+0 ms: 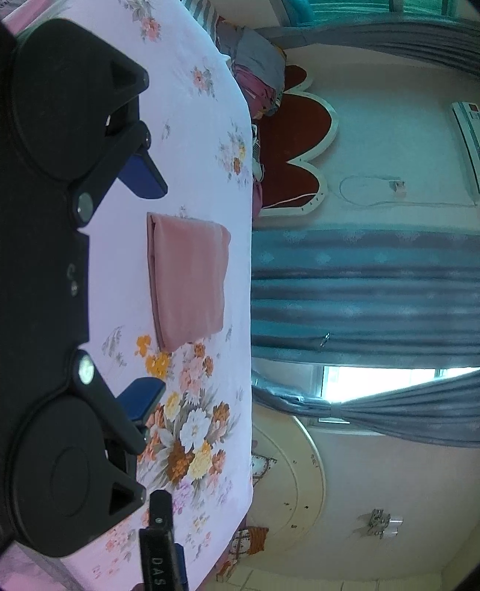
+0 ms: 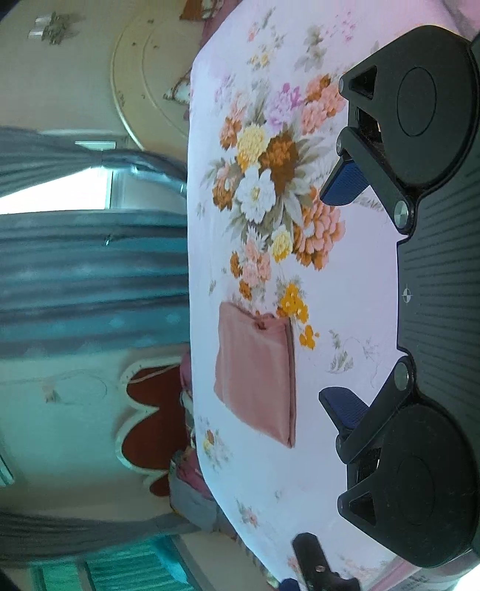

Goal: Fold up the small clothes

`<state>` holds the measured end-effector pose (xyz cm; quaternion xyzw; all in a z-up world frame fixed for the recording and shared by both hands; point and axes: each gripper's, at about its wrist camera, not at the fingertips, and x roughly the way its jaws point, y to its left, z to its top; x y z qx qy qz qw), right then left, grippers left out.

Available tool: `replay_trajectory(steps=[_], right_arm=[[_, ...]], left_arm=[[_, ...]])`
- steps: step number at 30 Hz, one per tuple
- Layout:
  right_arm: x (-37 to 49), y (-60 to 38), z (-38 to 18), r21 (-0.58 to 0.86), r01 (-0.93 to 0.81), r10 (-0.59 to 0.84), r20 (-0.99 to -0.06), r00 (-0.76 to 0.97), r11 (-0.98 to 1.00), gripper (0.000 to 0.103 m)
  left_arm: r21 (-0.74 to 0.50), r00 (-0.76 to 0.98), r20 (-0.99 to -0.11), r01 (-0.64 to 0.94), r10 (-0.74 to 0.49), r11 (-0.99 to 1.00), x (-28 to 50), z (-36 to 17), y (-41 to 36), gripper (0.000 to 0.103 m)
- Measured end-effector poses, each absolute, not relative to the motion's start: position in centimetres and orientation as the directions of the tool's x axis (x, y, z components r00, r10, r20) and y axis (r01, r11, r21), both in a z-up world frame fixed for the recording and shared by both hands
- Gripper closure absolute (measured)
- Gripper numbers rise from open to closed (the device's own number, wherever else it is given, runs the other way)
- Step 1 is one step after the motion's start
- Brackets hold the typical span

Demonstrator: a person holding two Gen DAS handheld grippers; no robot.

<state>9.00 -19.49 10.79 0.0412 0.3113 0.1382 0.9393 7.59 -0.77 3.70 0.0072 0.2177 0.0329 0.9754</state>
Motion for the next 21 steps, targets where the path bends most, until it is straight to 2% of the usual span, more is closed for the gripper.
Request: replay_trajectory(steps=[21], right_arm=[[7.6,-19.6,12.4,0.141,-0.239,0.277,-0.544,0.792,0.961,0.000]], left_arm=[[0.028,0.904,-0.422,-0.054,0.061,0.998,6.5,3.6,-1.1,0.000]])
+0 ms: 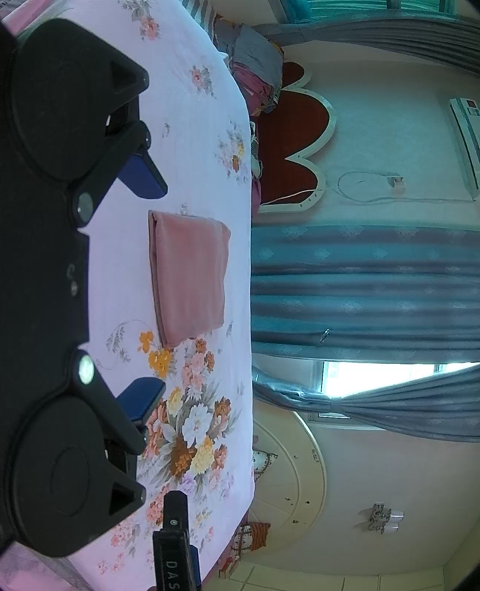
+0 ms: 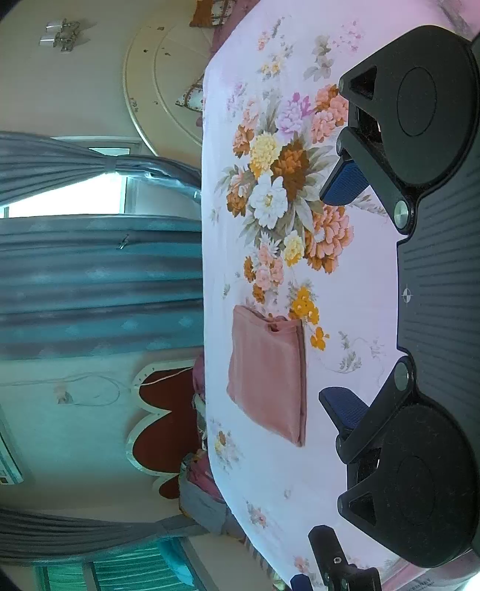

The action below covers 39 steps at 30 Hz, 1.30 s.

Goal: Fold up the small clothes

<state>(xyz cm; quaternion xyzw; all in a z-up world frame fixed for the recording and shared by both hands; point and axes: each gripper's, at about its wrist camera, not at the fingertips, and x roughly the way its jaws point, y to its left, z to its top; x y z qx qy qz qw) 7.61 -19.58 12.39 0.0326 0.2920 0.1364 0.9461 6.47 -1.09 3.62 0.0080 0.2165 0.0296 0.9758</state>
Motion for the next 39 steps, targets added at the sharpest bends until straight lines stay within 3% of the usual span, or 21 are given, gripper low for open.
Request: replay_trajectory(steps=[39], right_arm=[[8.0,-20.0,12.6,0.162,-0.263,0.309,-0.538,0.784,0.951,0.000]], left_arm=[[0.054,0.908,-0.418,-0.013,0.034,0.998,7.6,3.9,-0.8,0.000]])
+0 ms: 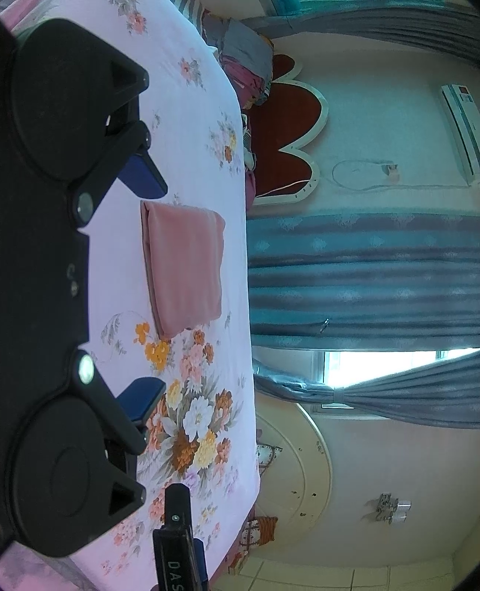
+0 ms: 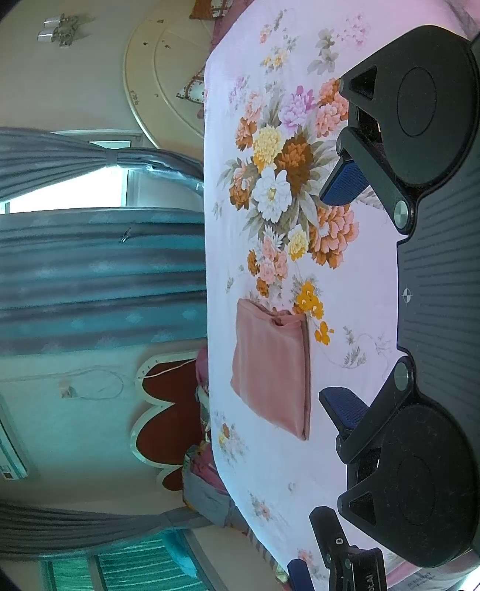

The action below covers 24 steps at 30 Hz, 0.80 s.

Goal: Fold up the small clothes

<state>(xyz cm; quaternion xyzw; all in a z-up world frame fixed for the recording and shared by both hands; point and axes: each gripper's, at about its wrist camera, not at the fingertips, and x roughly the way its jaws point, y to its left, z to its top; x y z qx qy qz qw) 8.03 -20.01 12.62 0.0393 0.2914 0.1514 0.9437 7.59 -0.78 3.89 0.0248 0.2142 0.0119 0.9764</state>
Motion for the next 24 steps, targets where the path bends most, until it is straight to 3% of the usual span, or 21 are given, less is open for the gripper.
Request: replay_trajectory(steps=[24], right_arm=[[8.03,-19.96,12.55,0.161,-0.269,0.313,-0.541,0.781,0.950,0.000]], left_arm=[[0.041,0.912,-0.410,-0.004,0.021,0.999,7.71,4.02,-0.59,0.001]])
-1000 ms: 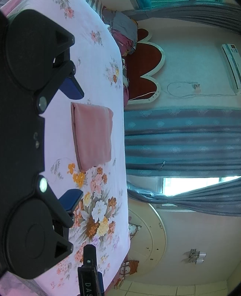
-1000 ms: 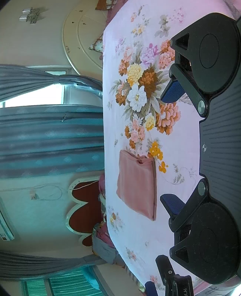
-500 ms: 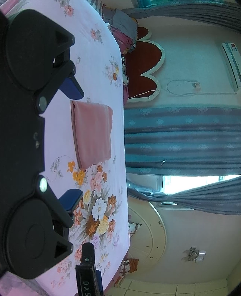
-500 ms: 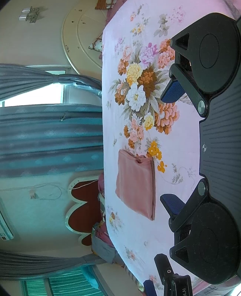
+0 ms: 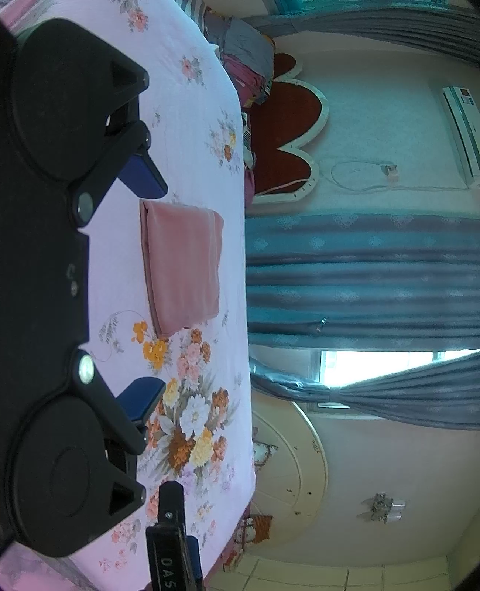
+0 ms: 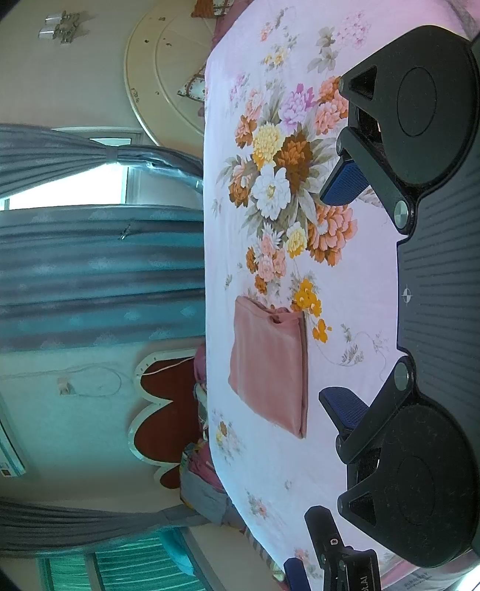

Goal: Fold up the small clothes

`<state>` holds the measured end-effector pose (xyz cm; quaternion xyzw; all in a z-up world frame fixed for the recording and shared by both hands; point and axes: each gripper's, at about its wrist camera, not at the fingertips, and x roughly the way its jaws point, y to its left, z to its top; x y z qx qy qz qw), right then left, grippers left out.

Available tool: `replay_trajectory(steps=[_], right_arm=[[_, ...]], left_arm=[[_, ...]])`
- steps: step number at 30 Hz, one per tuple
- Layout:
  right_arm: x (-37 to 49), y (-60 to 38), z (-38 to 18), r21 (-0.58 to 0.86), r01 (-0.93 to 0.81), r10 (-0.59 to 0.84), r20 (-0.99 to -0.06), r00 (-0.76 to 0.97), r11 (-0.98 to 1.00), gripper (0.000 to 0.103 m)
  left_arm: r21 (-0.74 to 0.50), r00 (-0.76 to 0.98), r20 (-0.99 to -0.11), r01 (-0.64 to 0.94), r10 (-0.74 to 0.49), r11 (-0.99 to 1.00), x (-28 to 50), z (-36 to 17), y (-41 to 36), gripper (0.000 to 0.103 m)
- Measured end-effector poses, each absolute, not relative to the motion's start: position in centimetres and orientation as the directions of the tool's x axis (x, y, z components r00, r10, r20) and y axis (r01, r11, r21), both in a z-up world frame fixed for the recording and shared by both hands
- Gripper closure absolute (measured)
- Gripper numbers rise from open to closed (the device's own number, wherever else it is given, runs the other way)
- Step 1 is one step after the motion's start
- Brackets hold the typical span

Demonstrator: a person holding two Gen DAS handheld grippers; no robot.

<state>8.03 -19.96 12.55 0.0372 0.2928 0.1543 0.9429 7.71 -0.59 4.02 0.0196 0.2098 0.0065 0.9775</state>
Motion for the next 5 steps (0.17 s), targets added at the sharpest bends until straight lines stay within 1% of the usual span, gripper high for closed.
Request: replay_trajectory(steps=[5], right_arm=[[7.99,-19.89,12.54,0.161,-0.269,0.313,-0.541,0.781,0.950,0.000]], left_arm=[[0.011,0.915,-0.401,-0.032,0.034,0.999,7.62,4.00,-0.34,0.001]])
